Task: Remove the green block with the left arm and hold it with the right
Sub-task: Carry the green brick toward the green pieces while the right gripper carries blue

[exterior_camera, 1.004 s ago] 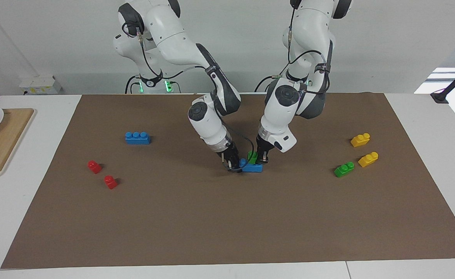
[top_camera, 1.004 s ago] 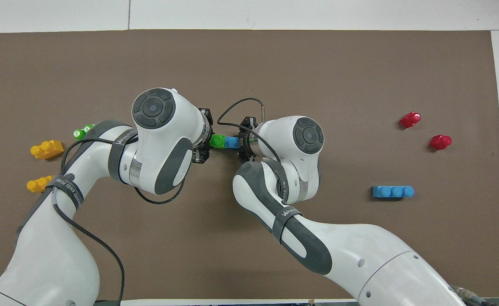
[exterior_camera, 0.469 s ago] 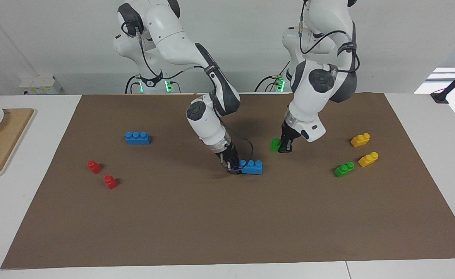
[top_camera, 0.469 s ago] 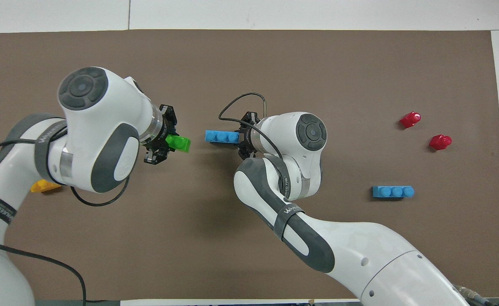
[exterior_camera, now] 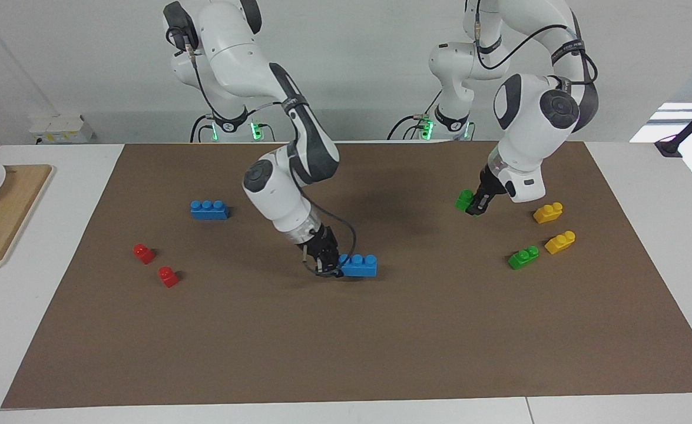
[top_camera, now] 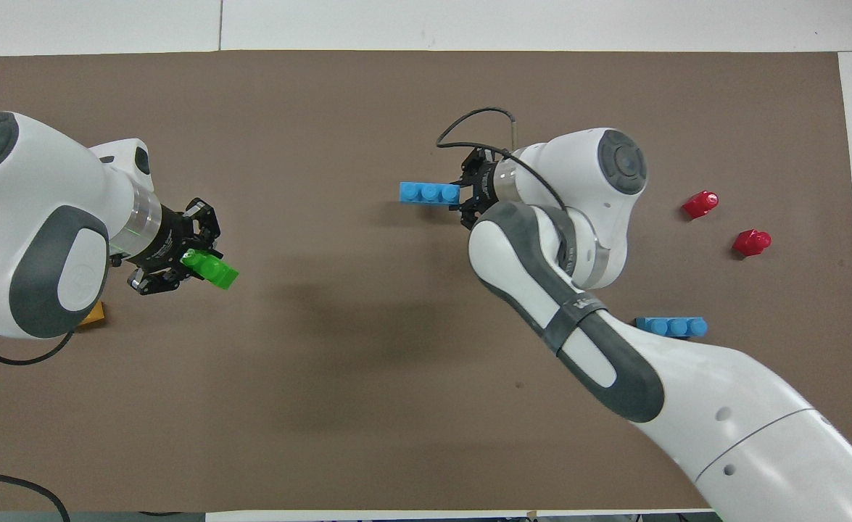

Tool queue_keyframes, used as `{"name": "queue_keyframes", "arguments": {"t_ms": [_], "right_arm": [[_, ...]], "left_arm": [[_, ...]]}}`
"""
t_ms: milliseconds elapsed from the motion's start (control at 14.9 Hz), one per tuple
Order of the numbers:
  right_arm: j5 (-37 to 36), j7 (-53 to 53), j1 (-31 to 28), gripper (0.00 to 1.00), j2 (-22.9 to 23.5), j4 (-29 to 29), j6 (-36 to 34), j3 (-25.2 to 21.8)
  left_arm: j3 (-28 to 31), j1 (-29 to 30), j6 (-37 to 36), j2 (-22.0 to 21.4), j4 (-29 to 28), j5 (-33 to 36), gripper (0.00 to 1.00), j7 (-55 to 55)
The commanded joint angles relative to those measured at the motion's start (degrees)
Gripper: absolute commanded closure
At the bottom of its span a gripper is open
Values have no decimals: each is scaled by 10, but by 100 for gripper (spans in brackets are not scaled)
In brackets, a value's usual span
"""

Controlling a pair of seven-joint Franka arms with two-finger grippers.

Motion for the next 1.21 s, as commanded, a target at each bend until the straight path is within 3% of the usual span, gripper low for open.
{"name": "queue_keyframes", "arguments": {"t_ms": [0,201,402,737,1138], "right_arm": [[7,-83,-82,100,-33,-10,-84,9],[8,-186,-168,100,-48,-14,-179,9],[6,-205,-217,100,-61,-39,-211,6],[5,-263,-263,100,-88,-133,-169,5],[4,-300,-295,100,-98,-178,-148,4]], "left_arm": [[-3,40,29,-28,-54,-6,100,153],[-2,79,49,-42,-93,-1,100,317],[-2,100,85,-34,-111,25,100,424],[-2,113,181,13,-127,48,100,433],[-2,114,247,41,-158,48,99,448]]}}
